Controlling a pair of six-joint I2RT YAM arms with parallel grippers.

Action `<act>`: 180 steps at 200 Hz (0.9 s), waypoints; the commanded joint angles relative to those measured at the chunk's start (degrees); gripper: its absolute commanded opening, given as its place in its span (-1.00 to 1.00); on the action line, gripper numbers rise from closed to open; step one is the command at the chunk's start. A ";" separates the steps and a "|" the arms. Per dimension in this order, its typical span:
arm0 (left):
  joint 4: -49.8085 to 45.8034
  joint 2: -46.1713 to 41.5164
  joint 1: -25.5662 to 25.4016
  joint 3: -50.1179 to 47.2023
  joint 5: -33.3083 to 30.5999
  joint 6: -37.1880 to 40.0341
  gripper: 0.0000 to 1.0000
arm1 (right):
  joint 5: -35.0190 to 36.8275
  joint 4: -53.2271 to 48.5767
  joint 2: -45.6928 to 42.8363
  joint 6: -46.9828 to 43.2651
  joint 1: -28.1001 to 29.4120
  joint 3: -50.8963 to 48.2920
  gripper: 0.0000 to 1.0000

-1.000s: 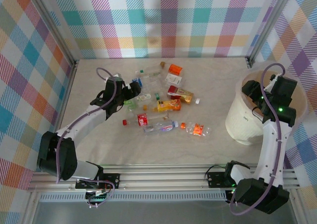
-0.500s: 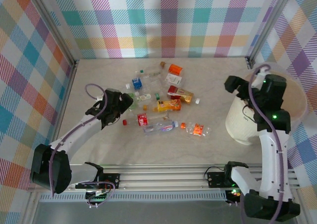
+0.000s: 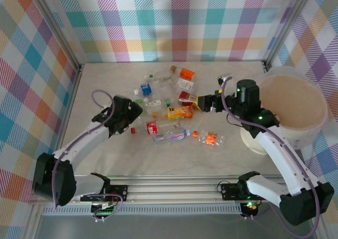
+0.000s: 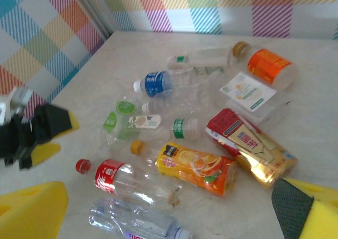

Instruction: Put the plastic bottles in the bin

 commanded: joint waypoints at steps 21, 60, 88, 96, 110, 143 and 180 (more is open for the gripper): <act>-2.21 9.15 0.09 7.34 1.68 22.53 0.99 | 3.22 5.36 0.37 0.17 1.75 -1.00 0.99; -3.23 15.46 0.18 10.21 1.33 31.86 0.95 | 6.97 5.83 -1.74 -0.21 1.71 -3.15 0.99; -2.87 20.40 0.55 11.51 0.48 34.94 0.86 | 7.82 4.82 -1.73 -0.32 1.68 -3.56 0.99; -2.50 21.44 0.97 11.61 -0.13 35.06 0.84 | 7.87 4.47 -1.69 -0.24 1.71 -3.52 0.99; -0.53 22.51 2.45 11.12 2.10 35.16 0.79 | 7.87 4.13 -1.71 -0.03 1.69 -3.64 0.99; 1.89 26.47 4.68 11.68 5.96 36.80 0.70 | 8.16 3.93 -1.82 0.06 1.73 -3.83 0.99; 4.75 28.95 6.68 11.80 7.17 37.07 0.66 | 7.93 3.83 -1.80 0.23 1.71 -3.65 0.99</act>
